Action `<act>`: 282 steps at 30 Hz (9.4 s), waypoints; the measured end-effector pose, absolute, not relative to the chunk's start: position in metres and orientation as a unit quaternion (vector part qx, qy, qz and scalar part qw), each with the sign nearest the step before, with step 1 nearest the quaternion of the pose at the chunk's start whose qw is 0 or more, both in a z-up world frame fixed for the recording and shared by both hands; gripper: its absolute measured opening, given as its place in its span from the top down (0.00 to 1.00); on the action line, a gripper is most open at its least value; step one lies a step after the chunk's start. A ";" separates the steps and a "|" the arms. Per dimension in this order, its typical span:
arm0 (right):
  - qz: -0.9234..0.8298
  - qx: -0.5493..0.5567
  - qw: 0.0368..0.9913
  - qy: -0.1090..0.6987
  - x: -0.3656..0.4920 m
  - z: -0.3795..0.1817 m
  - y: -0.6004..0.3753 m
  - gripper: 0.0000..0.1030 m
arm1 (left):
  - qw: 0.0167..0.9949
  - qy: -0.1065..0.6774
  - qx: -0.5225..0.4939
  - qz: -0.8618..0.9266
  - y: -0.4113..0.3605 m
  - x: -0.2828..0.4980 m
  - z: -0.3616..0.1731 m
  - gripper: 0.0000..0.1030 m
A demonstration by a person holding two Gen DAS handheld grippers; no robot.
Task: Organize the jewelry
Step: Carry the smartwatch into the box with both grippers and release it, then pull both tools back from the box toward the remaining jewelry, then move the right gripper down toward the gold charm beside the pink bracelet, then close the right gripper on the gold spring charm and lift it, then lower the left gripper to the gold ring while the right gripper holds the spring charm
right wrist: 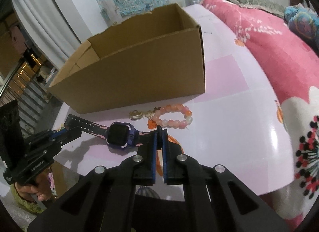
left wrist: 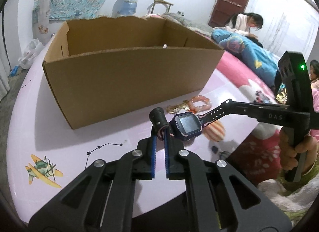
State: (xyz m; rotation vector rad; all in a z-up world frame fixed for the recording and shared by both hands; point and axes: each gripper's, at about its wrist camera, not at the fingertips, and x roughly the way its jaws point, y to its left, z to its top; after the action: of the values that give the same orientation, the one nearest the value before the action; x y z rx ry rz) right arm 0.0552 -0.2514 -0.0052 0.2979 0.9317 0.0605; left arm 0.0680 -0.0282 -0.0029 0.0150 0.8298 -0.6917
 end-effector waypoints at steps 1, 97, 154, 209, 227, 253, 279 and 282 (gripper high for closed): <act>0.028 0.142 0.883 0.446 0.051 -0.001 -0.251 0.95 | 0.858 0.392 0.005 -0.332 -0.027 0.067 0.001 0.94; -0.060 0.012 0.850 0.523 0.075 -0.052 -0.234 0.06 | 0.848 0.487 0.108 -0.181 -0.021 0.111 -0.051 0.08; -0.026 0.194 0.847 0.495 0.097 -0.031 -0.313 0.90 | 0.862 0.460 0.103 -0.187 -0.015 0.101 -0.053 0.07; 0.192 0.005 0.847 0.495 0.108 -0.027 -0.184 0.92 | 0.860 0.423 0.104 -0.265 -0.041 0.109 -0.042 0.80; 0.063 0.030 0.867 0.494 0.108 -0.026 -0.234 0.92 | 0.844 0.398 0.085 -0.349 -0.053 0.098 -0.029 0.80; 0.200 -0.053 0.856 0.475 0.087 -0.024 -0.195 0.89 | 0.840 0.407 0.144 -0.330 -0.067 0.106 -0.043 0.84; 0.293 -0.175 0.821 0.459 0.088 -0.030 -0.169 0.95 | 0.833 0.405 0.157 -0.343 -0.070 0.105 -0.042 0.85; 0.283 -0.151 0.831 0.455 0.084 -0.024 -0.175 0.96 | 0.833 0.404 0.159 -0.342 -0.072 0.105 -0.042 0.85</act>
State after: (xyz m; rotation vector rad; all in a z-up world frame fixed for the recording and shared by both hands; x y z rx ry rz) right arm 0.0841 -0.1746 -0.0240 -0.3199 0.9655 0.5995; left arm 0.1050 -0.0717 -0.0421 0.3376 0.8573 -0.7252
